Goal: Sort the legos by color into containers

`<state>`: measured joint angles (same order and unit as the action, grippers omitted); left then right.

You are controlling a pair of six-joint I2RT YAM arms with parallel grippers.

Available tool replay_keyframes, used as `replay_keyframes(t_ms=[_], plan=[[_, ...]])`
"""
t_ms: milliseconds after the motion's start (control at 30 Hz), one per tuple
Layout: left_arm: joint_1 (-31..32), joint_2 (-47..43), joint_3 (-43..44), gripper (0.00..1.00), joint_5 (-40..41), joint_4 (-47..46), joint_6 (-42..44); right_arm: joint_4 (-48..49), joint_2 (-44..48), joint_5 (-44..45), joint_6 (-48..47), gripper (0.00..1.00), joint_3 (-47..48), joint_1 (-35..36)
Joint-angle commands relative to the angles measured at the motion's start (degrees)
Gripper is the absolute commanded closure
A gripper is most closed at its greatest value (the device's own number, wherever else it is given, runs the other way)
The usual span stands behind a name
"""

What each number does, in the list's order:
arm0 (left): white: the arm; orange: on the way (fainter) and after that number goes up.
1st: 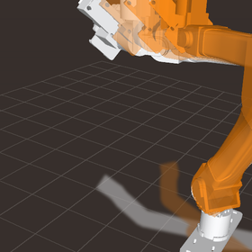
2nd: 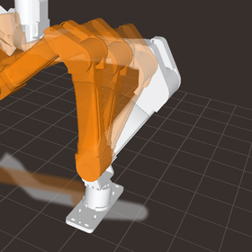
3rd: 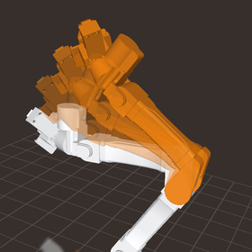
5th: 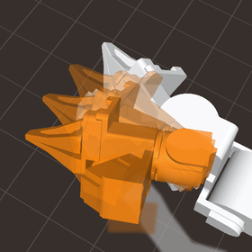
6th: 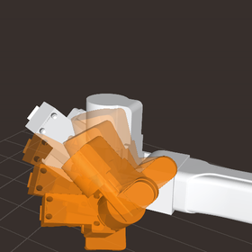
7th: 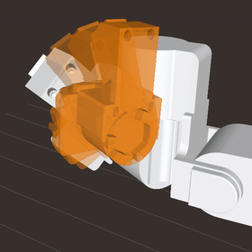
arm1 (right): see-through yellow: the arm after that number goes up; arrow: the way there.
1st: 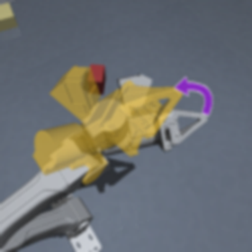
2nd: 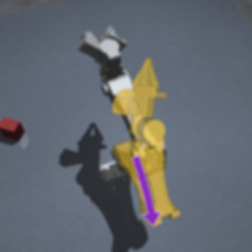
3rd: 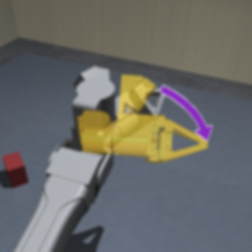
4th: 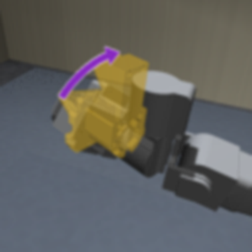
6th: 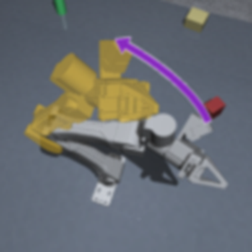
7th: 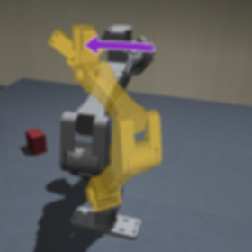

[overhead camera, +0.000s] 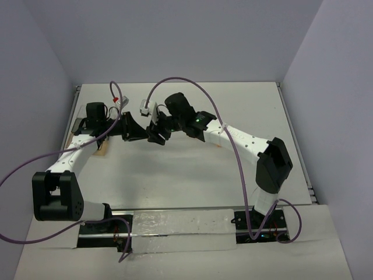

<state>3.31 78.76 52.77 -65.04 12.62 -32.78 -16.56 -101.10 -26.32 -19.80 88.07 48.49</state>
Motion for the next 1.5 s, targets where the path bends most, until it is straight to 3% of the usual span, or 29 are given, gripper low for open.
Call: replay_keyframes(t_ms=[0, 167, 333, 467, 633, 900, 1233, 1467], plan=[[-3.5, -0.8, 3.4, 1.0, 0.6, 6.1, 5.8, 3.7, 2.1, 2.9, -0.5, 0.23, 1.6, 0.1], [-11.0, 1.8, 11.6, 1.0, 7.7, 14.4, 15.2, 3.5, 3.2, 4.5, -1.0, 0.17, -0.5, -0.2], [-13.5, 4.9, 20.2, 1.0, 26.1, 22.0, 26.5, 3.6, 4.6, 5.4, -0.6, 0.11, -4.4, -1.7], [-16.0, 8.7, 22.9, 1.0, 41.7, 21.1, 30.2, 3.6, 5.5, 5.8, 0.4, 0.03, -7.3, -4.5], [-16.4, 12.3, 22.6, 1.0, 52.3, 17.3, 32.0, 4.7, 6.6, 6.0, 1.9, 0.02, -10.1, -7.7], [-16.4, 18.2, 23.1, 1.0, 56.5, 13.6, 32.1, 6.1, 7.5, 5.2, 3.3, 0.01, -13.7, -12.8], [-16.5, 23.1, 24.0, 0.85, 58.2, 11.4, 32.0, 6.5, 8.3, 4.8, 3.4, 0.0, -15.8, -16.1], [-16.5, 24.4, 25.3, 0.52, 57.8, 11.1, 31.4, 6.4, 8.1, 6.3, 3.7, 0.0, -15.8, -16.6]])
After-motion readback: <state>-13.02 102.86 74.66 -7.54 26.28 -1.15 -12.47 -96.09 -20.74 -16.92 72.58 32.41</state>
